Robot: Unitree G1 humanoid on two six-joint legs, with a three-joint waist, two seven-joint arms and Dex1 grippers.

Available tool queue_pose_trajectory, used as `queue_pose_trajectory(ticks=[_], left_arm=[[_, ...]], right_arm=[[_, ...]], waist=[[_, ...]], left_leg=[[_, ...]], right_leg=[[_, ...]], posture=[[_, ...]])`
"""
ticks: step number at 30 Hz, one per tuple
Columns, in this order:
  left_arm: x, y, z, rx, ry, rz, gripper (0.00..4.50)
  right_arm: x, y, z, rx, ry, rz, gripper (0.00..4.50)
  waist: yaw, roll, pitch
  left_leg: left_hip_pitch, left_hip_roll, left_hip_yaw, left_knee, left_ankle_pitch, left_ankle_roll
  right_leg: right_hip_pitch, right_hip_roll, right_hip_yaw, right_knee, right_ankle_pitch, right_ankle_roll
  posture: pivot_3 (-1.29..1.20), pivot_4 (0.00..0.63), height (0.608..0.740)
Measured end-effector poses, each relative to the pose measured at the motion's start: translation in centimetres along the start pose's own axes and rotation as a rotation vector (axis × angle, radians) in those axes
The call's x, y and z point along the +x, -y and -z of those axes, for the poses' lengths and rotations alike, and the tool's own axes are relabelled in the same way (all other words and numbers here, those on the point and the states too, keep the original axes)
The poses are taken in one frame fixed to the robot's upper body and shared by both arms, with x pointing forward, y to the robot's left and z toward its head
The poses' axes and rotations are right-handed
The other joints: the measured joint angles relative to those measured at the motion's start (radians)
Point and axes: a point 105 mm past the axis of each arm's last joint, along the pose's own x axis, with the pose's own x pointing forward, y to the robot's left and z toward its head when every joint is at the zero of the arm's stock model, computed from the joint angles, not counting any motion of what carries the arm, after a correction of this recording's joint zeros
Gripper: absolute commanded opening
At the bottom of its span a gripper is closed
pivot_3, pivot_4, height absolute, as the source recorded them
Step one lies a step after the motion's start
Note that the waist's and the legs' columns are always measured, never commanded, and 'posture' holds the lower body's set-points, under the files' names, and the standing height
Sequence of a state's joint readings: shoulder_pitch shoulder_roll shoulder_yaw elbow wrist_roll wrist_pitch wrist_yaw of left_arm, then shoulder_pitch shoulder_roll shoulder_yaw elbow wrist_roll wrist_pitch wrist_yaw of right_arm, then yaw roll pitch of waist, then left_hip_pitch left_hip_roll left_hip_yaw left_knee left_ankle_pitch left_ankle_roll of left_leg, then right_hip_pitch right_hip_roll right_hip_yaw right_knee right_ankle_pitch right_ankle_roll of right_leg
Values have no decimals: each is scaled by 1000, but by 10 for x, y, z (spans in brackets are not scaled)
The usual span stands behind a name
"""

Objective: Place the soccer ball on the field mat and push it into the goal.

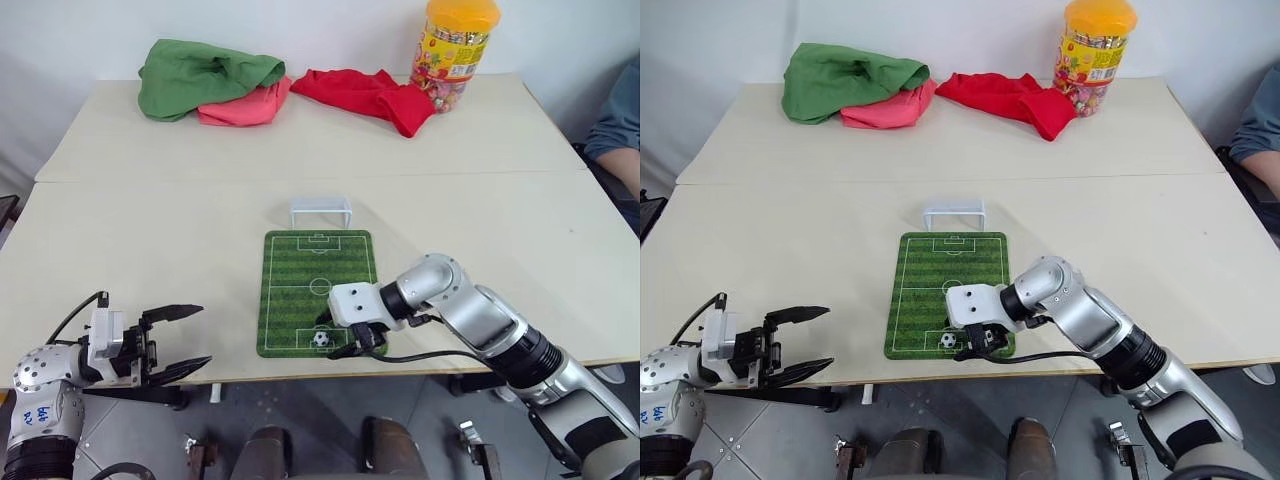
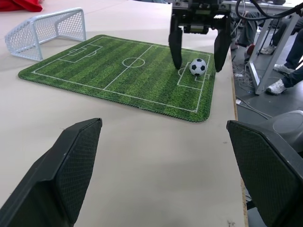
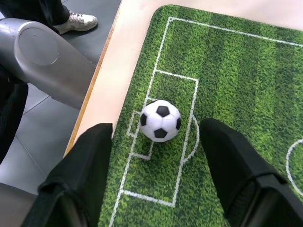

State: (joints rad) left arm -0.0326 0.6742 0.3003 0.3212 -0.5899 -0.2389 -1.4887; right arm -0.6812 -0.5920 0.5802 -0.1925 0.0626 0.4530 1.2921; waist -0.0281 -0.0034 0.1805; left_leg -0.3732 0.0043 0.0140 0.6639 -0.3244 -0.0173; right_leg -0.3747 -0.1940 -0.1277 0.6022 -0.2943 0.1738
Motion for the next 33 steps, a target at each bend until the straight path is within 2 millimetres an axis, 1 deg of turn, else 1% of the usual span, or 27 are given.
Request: queue_pose_trajectory(ticks=[3,5,8,10,11,12,14,18,19,22,25,29,33], left_arm=[[0,-1,0,1,2,-2,4500],[1,-2,-1,2,4,-3,4500],[2,-4,-2,4,9,-2,4500],[4,-5,-3,5,15,1,4500],[5,-5,-4,6,19,4,4500],[5,-5,-3,0,18,5,4500],[5,-5,-3,-2,20,12,4500],[7,-14,-5,3,29,4,4500],[8,-16,-6,7,32,6,4500],[11,-20,-8,11,40,12,4500],[14,-18,-6,-10,39,25,4500],[13,-18,-6,-25,31,30,4500],[12,-19,-6,-26,23,31,4500]], right_arm=[[-1,0,-3,-1,9,-1,3086],[-6,1,-7,2,26,15,3086],[-26,10,-20,-6,64,70,3086],[-43,14,-28,-9,103,119,2717],[-53,11,-30,-5,129,136,2528],[-62,7,-31,-5,147,150,2211],[-72,-3,-28,5,158,159,1560],[-60,-32,-11,67,147,99,135],[-58,-36,-9,73,146,95,32],[-47,-43,-7,81,165,123,32],[-32,-44,-12,99,223,150,32],[-23,-42,-24,147,321,165,32],[-15,-42,-26,204,376,146,32]], waist=[[0,0,0],[1,0,0],[1,0,0],[1,0,0],[5,0,0],[9,0,0],[12,-1,0],[18,-1,0],[17,-1,0],[14,-2,0],[10,-2,0],[9,-2,0],[9,-2,0]], left_leg=[[0,0,0,0,0,0],[0,0,0,0,0,0],[0,0,0,0,0,0],[0,0,0,0,0,0],[-1,0,-1,0,0,0],[-1,0,-1,0,-1,0],[-1,0,-1,0,-2,0],[-1,0,0,0,-2,0],[-1,0,2,0,-2,0],[0,1,2,0,-2,0],[0,1,2,0,-2,0],[0,1,2,1,-2,0],[0,1,2,1,-2,0]], right_leg=[[0,0,0,0,0,0],[0,0,0,0,0,0],[0,0,0,0,0,0],[0,0,0,0,0,0],[0,0,-1,0,0,0],[0,0,-1,-1,0,0],[0,0,-1,-2,0,0],[0,0,-1,-2,0,0],[0,0,0,-2,0,0],[0,0,0,-1,0,0],[0,0,0,-1,0,0],[0,0,0,-1,0,0],[0,0,0,-1,0,0]], posture=[[0,150,740],[0,150,740],[0,150,740],[0,150,740],[0,150,740],[0,150,740],[0,150,740],[0,150,740],[0,150,740],[0,150,740],[0,150,740],[0,150,740],[0,150,740]])
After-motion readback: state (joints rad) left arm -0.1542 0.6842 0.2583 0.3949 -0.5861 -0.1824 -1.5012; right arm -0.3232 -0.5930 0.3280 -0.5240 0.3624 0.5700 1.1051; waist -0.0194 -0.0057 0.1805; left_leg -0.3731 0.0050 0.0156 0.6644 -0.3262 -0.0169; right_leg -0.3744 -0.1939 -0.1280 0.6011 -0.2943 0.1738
